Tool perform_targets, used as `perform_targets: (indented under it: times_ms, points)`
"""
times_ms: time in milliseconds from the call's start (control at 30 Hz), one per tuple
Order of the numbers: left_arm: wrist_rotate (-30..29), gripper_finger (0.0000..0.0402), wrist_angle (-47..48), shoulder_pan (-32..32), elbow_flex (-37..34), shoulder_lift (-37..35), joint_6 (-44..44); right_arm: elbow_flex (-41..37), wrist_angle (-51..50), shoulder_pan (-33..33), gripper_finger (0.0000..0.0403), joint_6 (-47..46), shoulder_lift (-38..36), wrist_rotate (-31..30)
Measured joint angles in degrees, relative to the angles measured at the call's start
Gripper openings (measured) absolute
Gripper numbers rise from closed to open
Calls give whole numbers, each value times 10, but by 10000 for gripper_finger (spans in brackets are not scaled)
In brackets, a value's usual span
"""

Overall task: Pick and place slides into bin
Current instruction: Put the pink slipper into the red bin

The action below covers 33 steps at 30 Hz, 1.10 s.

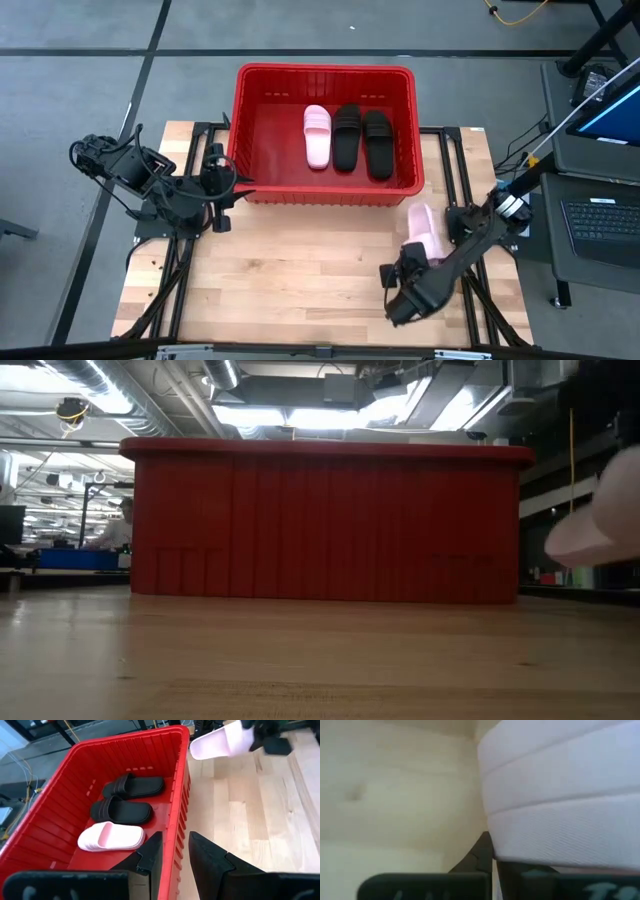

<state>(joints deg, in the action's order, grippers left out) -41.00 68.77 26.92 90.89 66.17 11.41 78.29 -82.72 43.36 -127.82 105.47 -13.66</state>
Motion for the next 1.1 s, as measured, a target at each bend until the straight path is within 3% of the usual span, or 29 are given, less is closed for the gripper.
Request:
perform_targets:
  times_ms: [200,467,633,867,1100]
  points:
    - [2,88,0,0,0,0,-47,120,-6,40,12,39,0,-38]
    - [6,88,-18,0,0,0,-72,244,1,76,12,162,-1,-93]
    - [30,88,-69,0,0,5,-155,286,29,75,12,284,-1,-133]
    - [148,88,-176,0,0,40,-271,311,65,38,11,417,-1,-148]
    - [148,88,-206,0,0,101,-390,333,156,4,11,573,-1,-133]
